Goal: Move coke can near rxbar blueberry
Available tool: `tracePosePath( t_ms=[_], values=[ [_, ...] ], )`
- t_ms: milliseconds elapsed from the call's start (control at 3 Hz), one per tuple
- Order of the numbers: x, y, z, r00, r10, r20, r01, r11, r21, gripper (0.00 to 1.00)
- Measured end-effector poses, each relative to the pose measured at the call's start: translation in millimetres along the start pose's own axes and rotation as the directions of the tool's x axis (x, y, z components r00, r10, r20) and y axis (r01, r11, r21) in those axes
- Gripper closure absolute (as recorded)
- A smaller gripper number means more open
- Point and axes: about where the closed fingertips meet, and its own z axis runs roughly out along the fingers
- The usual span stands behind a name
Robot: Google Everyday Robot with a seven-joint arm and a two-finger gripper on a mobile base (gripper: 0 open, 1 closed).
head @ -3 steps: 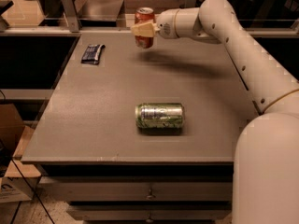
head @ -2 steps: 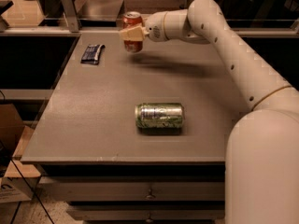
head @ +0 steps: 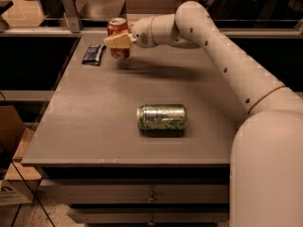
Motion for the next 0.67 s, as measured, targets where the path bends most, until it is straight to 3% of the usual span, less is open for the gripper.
tracePosePath(
  t_ms=[667],
  values=[
    [5.9,29.7,24.9,0.999,-0.014,0.043,0.014,0.9999,-0.006,0.38]
  ],
)
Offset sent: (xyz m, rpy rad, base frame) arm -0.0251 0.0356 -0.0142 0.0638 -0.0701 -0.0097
